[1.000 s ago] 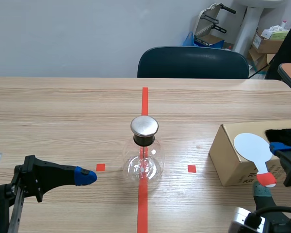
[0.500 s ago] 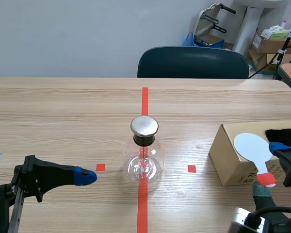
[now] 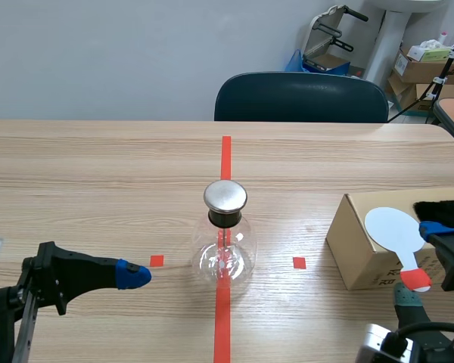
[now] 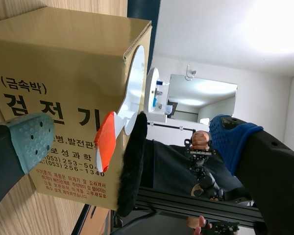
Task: Do the electroscope experiment
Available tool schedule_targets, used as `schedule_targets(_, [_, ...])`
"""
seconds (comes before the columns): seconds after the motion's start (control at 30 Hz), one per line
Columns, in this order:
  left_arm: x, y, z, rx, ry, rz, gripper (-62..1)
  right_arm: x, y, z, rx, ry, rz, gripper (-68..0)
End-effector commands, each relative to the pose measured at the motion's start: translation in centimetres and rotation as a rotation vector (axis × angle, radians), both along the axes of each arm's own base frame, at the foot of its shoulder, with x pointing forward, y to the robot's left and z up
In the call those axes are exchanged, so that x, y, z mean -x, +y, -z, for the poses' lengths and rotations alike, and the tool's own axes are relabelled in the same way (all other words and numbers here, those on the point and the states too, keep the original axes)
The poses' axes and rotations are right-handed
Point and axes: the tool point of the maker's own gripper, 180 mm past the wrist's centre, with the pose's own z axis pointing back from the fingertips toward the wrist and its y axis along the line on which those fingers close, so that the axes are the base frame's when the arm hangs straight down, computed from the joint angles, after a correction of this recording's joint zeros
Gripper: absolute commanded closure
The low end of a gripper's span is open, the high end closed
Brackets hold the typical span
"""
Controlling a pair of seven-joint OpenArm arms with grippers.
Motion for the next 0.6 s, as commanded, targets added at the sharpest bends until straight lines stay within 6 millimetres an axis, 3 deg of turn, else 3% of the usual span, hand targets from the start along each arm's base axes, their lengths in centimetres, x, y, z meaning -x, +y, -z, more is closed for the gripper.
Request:
schedule_targets(0.0, [0.1,-0.4,-1.0,0.04,-0.005,0.004,-62.3,0.0,-0.6,-0.6,0.016,-0.016,-0.001,-67.9])
schedule_targets(0.17, [0.0,-0.4,-1.0,0.039,-0.005,0.004,-62.3,2.3,-1.2,-0.8,-0.002,-0.007,0.019,-67.9])
schedule_targets(0.43, [-0.4,-0.2,-1.0,0.033,-0.021,-0.01,-62.3,6.6,-2.4,-2.9,-0.138,0.065,0.017,-67.9])
schedule_targets(0.57, [-1.3,0.1,-1.3,0.029,-0.044,-0.035,-62.3,6.8,-2.8,-4.6,-0.313,0.103,0.04,-67.9])
